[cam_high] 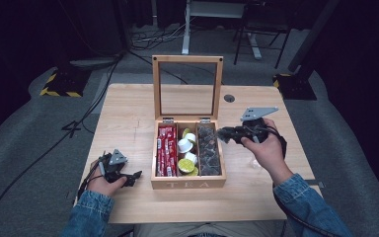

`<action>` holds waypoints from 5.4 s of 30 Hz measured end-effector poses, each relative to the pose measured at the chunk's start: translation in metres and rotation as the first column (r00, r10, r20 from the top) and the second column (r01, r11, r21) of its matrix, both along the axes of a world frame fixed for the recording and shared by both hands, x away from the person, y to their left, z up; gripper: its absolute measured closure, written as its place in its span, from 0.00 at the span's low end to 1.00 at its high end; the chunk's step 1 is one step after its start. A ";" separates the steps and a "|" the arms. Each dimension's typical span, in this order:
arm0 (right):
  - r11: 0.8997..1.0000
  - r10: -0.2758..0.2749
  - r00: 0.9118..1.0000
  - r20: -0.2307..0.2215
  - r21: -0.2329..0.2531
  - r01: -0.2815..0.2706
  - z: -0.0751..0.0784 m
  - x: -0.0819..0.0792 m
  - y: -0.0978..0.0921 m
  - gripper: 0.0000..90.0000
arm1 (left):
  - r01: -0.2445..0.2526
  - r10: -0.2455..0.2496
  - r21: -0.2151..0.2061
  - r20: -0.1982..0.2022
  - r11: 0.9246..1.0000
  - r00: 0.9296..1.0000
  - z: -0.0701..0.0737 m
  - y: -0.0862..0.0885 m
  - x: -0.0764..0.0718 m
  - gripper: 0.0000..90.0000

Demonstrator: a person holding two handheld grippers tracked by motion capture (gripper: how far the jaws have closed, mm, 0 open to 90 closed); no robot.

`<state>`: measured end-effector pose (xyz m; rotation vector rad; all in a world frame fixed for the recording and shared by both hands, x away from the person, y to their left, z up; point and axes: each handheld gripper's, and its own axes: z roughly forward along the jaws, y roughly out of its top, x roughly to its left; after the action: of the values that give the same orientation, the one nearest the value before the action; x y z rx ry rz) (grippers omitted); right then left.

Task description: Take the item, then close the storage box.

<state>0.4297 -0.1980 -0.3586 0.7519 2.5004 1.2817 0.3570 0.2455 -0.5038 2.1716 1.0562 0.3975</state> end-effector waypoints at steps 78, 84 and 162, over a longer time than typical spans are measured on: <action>0.934 -0.252 0.966 -0.056 -0.275 0.227 -0.024 -0.028 -0.102 0.78 | 0.005 -0.005 0.003 0.000 1.000 1.000 0.000 0.000 0.000 0.18; 0.939 -0.268 0.963 -0.034 -0.233 0.253 -0.022 -0.029 -0.105 0.57 | 0.004 -0.004 0.003 0.000 1.000 1.000 0.000 0.000 0.000 0.18; 0.949 -0.293 0.955 0.052 0.135 0.284 0.059 0.176 0.029 0.49 | 0.000 0.000 0.006 -0.002 1.000 1.000 0.000 -0.003 0.009 0.16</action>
<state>0.6062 -0.1686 -0.2996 1.0379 2.1693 1.3412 0.3663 0.2429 -0.5038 2.1774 1.0576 0.3990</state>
